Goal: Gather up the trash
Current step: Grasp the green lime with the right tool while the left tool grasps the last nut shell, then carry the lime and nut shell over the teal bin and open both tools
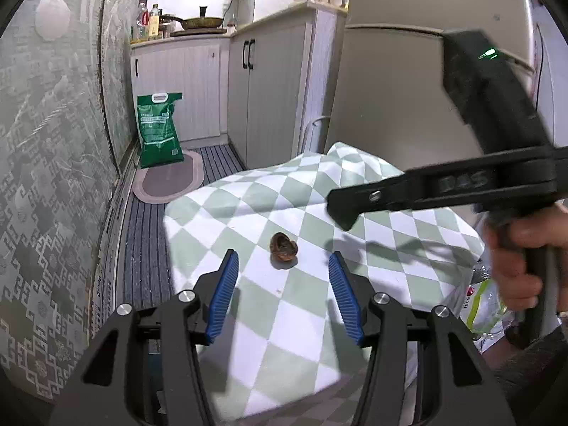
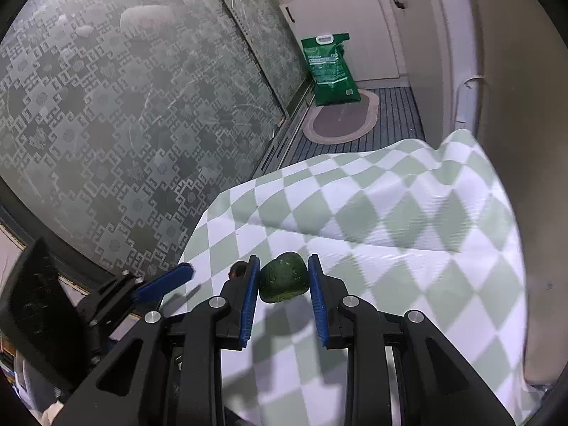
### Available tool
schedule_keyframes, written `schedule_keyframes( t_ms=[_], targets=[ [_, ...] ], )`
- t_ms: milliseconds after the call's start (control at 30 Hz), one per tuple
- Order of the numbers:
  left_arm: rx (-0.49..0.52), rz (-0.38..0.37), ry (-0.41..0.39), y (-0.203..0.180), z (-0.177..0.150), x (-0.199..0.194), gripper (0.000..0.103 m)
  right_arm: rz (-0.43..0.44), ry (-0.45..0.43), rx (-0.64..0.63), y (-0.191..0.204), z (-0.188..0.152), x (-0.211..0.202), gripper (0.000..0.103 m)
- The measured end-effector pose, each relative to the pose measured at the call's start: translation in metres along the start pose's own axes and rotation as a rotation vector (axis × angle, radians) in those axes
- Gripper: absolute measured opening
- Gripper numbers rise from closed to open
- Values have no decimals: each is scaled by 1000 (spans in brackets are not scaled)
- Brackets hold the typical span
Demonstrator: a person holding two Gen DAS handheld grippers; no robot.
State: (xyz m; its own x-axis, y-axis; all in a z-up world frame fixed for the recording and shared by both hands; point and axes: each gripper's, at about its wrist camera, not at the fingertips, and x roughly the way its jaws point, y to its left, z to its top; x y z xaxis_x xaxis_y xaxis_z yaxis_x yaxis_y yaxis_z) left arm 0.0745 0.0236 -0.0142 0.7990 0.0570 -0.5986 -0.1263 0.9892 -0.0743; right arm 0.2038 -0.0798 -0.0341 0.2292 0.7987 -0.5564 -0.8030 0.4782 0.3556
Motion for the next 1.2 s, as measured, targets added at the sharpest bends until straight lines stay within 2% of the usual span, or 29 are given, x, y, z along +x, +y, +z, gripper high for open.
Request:
schedule_keyframes(
  t_ms=[333, 467, 633, 867, 967, 1200],
  targets=[
    [-34, 47, 85, -7, 9, 28, 56, -15, -5, 13, -23, -8, -18, 28],
    [-40, 74, 100, -9, 11, 33, 46, -13, -11, 6, -25, -11, -24, 28],
    [-37, 106, 110, -8, 11, 36, 22, -9, -17, 0, -26, -12, -30, 28],
    [-55, 85, 95, -3, 6, 23, 22, -12, -19, -10, -22, -10, -31, 28],
    [-106, 65, 84, 6, 1, 11, 22, -17, -15, -24, -15, -10, -28, 28],
    [-176, 75, 11, 30, -3, -20, 22, -28, -6, -60, 3, -9, -21, 28]
  ],
)
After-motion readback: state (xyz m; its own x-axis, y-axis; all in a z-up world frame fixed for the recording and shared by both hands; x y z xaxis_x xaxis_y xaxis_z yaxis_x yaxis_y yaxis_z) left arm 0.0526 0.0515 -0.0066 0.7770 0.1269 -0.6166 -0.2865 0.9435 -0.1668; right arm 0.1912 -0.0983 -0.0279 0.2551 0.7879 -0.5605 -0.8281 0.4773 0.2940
